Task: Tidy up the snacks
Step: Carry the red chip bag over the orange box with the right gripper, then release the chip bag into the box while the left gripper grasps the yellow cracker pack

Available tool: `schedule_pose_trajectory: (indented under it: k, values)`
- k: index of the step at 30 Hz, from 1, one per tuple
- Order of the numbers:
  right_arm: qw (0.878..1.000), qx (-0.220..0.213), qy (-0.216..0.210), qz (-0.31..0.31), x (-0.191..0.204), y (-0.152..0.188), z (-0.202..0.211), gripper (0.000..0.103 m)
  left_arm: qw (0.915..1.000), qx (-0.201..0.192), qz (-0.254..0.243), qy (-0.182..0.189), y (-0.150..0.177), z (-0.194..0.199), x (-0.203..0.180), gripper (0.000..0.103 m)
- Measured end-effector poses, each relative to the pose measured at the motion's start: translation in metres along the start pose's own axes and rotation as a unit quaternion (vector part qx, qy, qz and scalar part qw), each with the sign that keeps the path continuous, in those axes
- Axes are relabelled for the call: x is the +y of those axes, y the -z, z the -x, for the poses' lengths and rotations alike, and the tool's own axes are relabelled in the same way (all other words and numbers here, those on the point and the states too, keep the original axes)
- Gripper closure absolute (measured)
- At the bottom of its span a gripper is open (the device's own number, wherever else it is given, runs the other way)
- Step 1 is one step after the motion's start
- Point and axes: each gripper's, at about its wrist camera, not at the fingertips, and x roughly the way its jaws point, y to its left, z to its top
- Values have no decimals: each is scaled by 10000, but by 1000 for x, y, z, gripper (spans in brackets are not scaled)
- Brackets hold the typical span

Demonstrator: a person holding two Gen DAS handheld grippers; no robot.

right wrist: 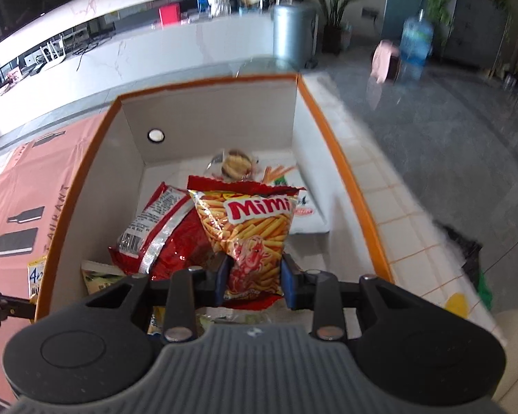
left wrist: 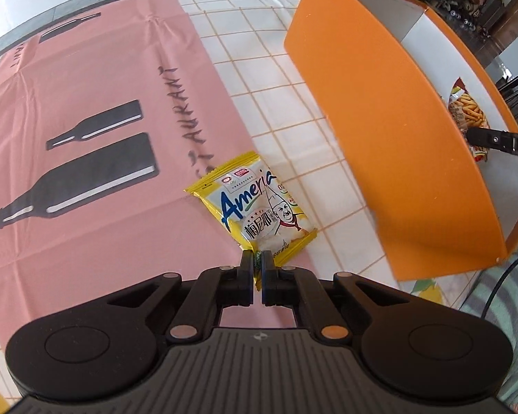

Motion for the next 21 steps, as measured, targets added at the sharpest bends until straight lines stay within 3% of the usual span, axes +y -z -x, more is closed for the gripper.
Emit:
schedule_pose_trajectory:
  k: [6, 8, 10, 13, 16, 21]
  values:
    - [9990, 79, -436, -82, -2, -22, -8, 74, 9997, 74, 205, -111, 1, 3, 13, 95]
    - [9988, -34, -489, 42, 4, -34, -7, 74, 9994, 15, 308, -132, 0, 4, 15, 79]
    - [9984, -103, -538, 153, 13, -46, -9, 74, 9990, -63, 398, -179, -2, 4, 15, 52]
    - [9977, -105, -568, 365, 28, -60, -18, 74, 9977, -192, 599, -267, -6, 4, 13, 35]
    - [9975, -45, -447, 546, 38, -68, -33, 74, 9951, -330, 811, -464, -12, 1, 8, 24]
    - [9955, -30, -14, 944, 46, -69, -54, 74, 9861, -416, 1525, -506, -20, -7, 7, 20]
